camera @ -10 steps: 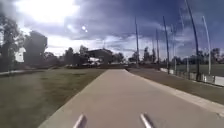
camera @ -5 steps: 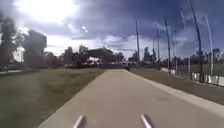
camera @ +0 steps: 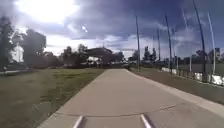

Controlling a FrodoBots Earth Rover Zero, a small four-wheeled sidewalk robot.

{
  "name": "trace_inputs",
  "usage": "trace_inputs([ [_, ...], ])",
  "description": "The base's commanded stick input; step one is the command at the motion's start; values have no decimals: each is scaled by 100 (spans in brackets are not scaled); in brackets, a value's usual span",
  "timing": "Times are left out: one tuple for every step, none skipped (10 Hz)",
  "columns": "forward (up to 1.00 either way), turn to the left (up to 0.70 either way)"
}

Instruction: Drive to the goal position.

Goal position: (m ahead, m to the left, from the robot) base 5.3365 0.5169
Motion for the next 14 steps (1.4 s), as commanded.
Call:
trace_inputs([
  [100, 0],
  [100, 0],
  [100, 0],
  [100, 0],
  [100, 0],
  [100, 0],
  [100, 0],
  [100, 0],
  [100, 0],
  [100, 0],
  [100, 0],
  [100, 0],
  [100, 0],
  [100, 0],
])
